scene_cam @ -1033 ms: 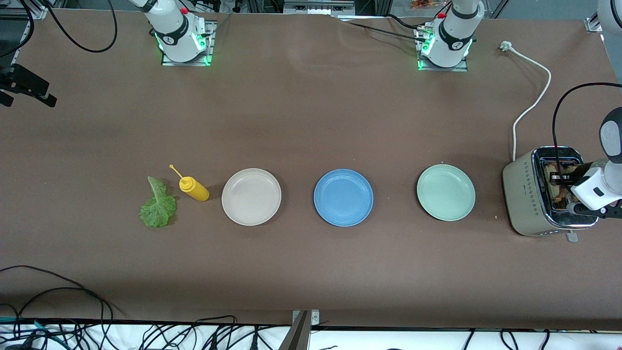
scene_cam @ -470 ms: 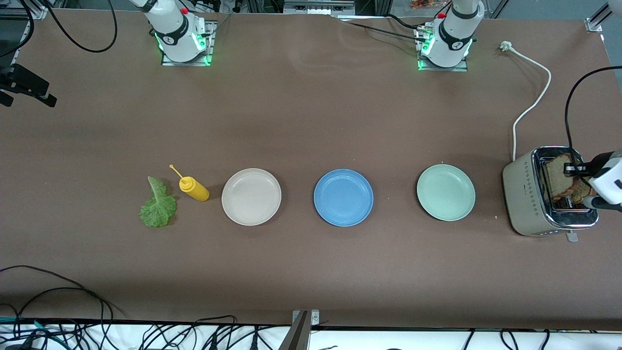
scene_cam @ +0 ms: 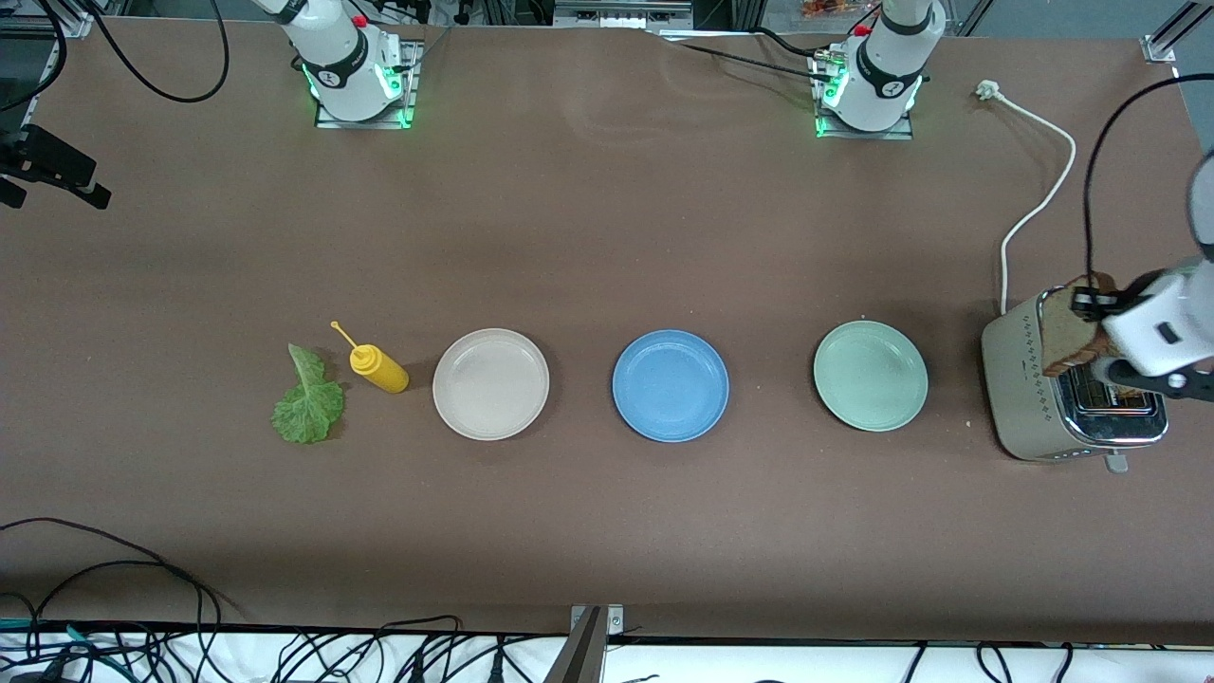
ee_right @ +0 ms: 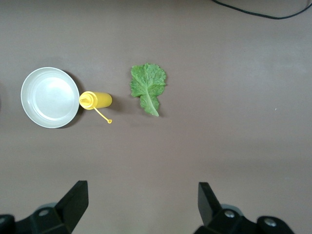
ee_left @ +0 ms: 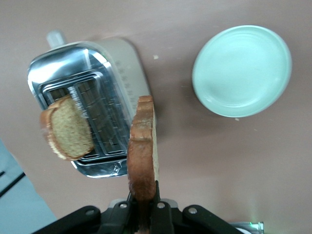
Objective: Make sandwich in blue plate with both arms
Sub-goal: 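Grasp the bread slice and lift it out of the toaster, then carry the bread slice with the left gripper onto the blue plate, then raise the left gripper back toward the toaster while the right gripper reaches out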
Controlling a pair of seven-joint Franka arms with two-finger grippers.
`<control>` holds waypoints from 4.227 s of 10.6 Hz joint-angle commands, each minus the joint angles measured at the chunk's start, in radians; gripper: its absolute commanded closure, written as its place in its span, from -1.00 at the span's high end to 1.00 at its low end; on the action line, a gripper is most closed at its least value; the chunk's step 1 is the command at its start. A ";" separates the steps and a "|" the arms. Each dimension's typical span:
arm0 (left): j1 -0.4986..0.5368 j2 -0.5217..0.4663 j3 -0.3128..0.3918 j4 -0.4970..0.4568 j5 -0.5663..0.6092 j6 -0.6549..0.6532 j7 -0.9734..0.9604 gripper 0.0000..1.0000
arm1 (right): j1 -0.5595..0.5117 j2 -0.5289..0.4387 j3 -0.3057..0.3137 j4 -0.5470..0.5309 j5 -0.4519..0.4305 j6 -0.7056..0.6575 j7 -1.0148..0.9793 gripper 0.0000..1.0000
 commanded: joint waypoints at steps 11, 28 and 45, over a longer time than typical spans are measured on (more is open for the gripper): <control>-0.234 0.254 -0.126 0.042 -0.536 0.173 -0.003 -1.00 | 0.006 -0.001 -0.005 0.018 -0.016 -0.020 -0.014 1.00; -0.251 0.537 -0.120 0.028 -1.009 0.520 0.313 1.00 | 0.005 -0.001 -0.014 0.018 -0.016 -0.020 -0.032 1.00; -0.124 0.066 -0.114 0.031 -0.284 0.148 0.220 1.00 | 0.012 0.004 -0.017 0.018 -0.012 -0.021 -0.031 1.00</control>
